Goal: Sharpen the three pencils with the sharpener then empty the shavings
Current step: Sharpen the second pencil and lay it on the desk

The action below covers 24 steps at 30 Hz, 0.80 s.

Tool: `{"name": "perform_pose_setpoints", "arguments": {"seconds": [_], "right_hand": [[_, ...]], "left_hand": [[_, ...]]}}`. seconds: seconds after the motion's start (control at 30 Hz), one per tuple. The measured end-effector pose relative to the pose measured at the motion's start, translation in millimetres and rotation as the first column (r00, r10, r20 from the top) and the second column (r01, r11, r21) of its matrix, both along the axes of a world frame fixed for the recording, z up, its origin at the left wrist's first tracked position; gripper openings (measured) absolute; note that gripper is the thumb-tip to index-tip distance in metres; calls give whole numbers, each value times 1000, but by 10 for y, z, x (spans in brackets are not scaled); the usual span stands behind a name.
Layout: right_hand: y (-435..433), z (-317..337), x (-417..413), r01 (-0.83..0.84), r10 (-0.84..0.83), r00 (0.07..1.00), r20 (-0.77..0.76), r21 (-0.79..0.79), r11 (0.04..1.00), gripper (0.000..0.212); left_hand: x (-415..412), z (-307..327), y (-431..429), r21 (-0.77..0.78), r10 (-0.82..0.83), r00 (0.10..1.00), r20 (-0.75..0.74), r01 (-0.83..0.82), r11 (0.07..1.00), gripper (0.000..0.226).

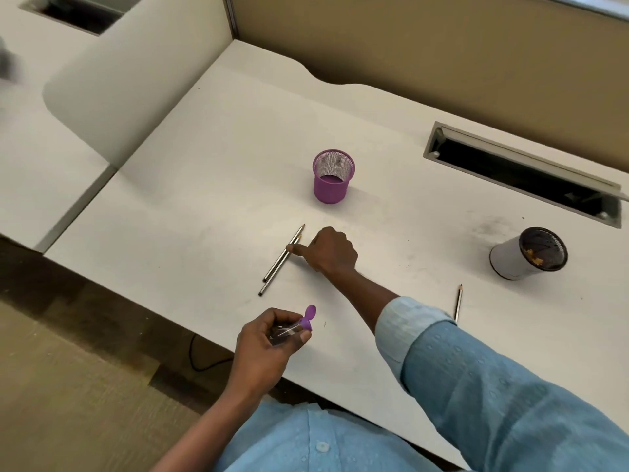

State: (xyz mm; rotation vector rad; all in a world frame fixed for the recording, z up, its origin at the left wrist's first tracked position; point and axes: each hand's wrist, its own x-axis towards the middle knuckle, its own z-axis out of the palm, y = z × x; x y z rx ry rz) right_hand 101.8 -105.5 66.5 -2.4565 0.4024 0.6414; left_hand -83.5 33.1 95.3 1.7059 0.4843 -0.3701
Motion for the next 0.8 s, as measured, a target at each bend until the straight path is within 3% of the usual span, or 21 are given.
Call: {"name": "perform_pose_setpoints", "arguments": {"seconds": [0.47,0.8], "right_hand": [[14,-132,-17,3,-1,1000,21,-83,997,63],[-391,-86,-210,53,-54,999,-3,-91,994,32]], "left_hand": [[41,-46,-12,14,-32,999,-30,33,999,23],[91,-37,-63,9,-77,997,-17,77,997,21]]}}
